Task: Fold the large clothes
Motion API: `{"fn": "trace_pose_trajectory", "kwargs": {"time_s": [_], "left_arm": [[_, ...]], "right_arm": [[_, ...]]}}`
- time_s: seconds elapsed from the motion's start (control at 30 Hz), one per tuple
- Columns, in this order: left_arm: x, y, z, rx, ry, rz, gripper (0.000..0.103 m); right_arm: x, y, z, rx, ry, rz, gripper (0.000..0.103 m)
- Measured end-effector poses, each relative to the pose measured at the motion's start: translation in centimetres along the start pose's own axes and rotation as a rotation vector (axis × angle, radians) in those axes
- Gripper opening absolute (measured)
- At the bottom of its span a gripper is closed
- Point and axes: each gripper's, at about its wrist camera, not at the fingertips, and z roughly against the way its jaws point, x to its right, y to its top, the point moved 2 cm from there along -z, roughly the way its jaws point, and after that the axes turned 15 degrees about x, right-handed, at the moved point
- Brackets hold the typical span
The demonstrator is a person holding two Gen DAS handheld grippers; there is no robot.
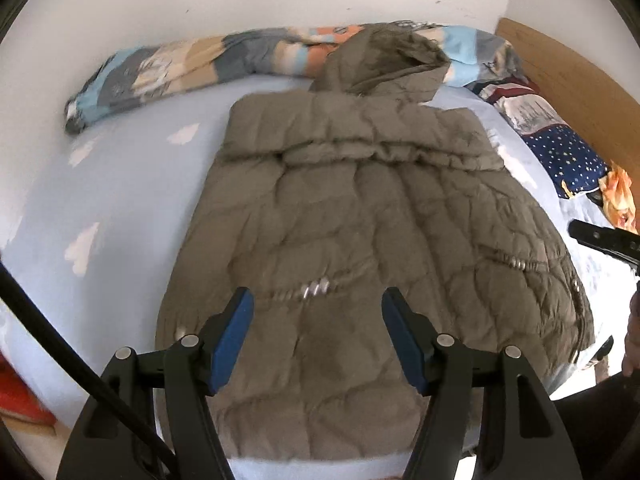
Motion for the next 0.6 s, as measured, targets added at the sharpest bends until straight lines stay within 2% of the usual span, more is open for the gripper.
{"fn": "trace_pose_trajectory", "kwargs": {"time_s": [0.2, 0.33, 0.43, 0.6], "left_arm": [[2.3, 5.0, -4.6, 0.046, 0.025, -0.061, 0.069], [2.6, 8.2, -9.5, 0.067, 0.070, -0.066, 0.070], [2.1, 10.2, -14.3, 0.047, 0.103, -0.038, 0.070], [-0.1, 11.5, -20.2, 0.024, 0.133, 0.028, 0.070]], "right_arm": [[-0.8, 3.8, -3.4, 0.030, 0.002, 0.012, 0.061], [-1.0, 6.9, -6.6, 0.062, -0.004, 0.038, 0.061], [-1.1, 8.6, -9.9, 0.061, 0.022, 0.022, 0.061], [-1.9, 9.9, -15.9, 0.053, 0.039, 0.041, 0.051]]}}
